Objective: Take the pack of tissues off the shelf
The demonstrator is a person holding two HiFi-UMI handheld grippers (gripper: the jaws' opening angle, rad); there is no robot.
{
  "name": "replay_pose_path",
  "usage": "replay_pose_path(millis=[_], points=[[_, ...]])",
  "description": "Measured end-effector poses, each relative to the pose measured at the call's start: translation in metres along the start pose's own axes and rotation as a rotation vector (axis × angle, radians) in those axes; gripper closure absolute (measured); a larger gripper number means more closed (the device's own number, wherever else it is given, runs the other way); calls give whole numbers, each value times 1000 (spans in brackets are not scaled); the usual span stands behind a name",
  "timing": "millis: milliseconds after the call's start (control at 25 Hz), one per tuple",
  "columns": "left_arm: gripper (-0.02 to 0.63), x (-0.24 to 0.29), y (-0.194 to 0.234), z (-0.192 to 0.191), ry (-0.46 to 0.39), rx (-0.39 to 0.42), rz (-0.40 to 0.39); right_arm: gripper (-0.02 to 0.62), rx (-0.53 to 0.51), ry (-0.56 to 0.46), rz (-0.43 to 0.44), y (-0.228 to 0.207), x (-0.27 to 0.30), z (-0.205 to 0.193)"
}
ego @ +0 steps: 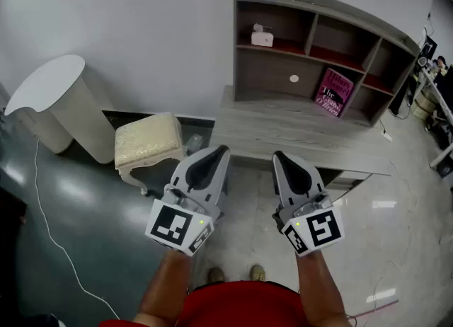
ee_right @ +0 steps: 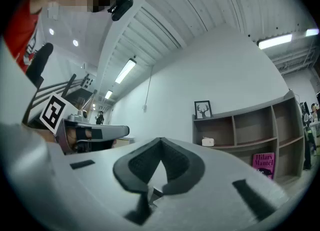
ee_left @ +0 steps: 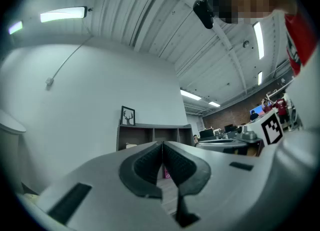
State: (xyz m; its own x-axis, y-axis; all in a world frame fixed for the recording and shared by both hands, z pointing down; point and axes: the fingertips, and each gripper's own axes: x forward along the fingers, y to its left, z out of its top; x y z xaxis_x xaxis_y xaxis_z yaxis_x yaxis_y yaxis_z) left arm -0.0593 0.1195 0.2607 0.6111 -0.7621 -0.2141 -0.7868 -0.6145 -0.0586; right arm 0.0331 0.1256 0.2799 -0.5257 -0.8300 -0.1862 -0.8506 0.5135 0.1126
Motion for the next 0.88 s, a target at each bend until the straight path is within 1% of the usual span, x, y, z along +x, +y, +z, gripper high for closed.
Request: replay_pose_path(millis=[200,400,640,880], points=[[597,-10,10,1,-8,-6,-3,591,21,-13,11,15,7,3],[597,-26,28,1,-14,-13,-16,590,5,-13,-39,31,17,4],[597,-37,59,2,-28,-26,-32,589,-7,2,-94,50,35,2],[597,-26,78,-2,-34,-32,-53,589,-20,15,-131,44,62,-1]])
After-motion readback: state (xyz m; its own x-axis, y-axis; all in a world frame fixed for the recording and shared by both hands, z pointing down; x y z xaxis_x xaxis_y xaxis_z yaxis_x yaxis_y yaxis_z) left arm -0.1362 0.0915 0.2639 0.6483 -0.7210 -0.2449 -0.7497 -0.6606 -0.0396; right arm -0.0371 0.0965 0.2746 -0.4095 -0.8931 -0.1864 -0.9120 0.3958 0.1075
